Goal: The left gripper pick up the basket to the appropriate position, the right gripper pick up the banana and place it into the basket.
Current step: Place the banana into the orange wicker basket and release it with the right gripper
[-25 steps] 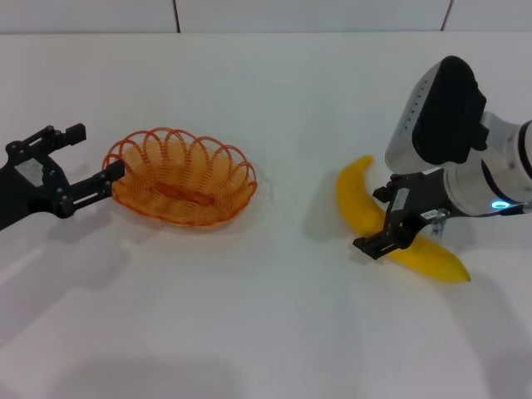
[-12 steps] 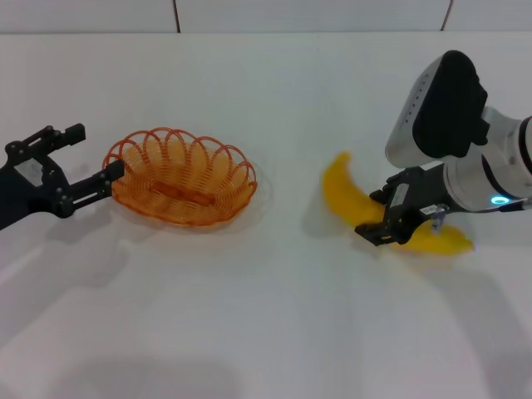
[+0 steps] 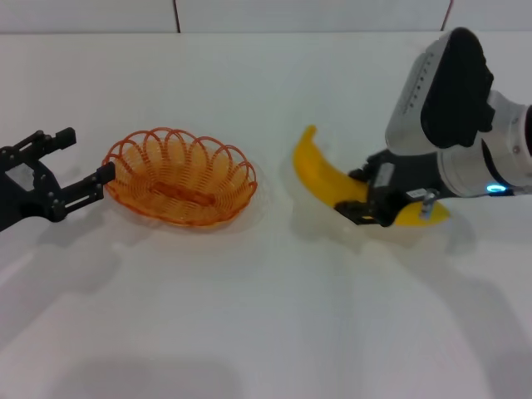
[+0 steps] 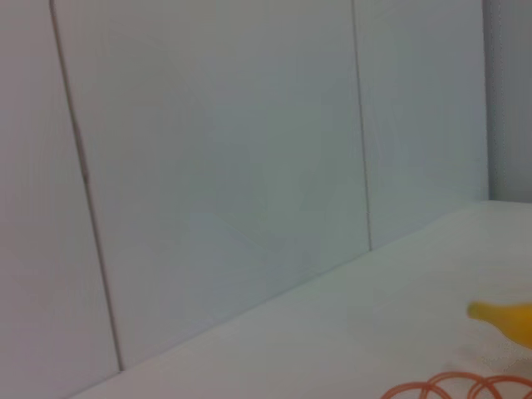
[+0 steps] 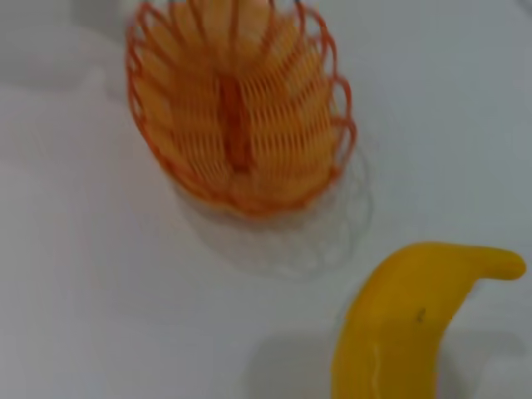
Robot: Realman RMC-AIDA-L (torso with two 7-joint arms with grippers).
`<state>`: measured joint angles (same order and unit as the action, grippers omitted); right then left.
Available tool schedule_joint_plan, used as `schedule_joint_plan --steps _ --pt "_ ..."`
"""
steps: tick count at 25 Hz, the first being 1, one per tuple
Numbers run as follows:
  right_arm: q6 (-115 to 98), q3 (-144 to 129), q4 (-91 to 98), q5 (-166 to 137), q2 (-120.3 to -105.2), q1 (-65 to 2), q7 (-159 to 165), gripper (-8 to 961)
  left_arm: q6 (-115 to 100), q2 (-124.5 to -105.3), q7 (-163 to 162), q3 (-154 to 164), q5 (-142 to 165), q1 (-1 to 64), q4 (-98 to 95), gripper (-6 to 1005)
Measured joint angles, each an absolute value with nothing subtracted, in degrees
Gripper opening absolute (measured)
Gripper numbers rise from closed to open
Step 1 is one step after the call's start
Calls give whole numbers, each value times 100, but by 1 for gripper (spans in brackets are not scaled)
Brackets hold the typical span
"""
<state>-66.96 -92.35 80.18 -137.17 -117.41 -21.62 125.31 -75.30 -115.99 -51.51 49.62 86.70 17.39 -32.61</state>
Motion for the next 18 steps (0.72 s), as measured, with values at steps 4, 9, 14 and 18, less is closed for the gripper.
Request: schedule_joint_plan --steps 4,9,14,18 --pt "-6604 -9236 8101 -13201 -11739 -2152 12095 489 -7530 -11617 -5143 4914 8668 1688 -3261 800" --pt "-6430 -9310 8073 -12624 -11735 -2235 11554 490 -7531 -11623 -5128 4913 8666 1667 -3261 800" --pt "-6224 -9460 7979 -12152 -11734 -2413 11222 491 -7532 -11627 -5101 4913 8664 1672 -3177 800" --pt "-5879 -9766 7892 -12063 -11731 -2588 11190 492 -7532 -11628 -5050 4912 8664 1682 -3137 800"
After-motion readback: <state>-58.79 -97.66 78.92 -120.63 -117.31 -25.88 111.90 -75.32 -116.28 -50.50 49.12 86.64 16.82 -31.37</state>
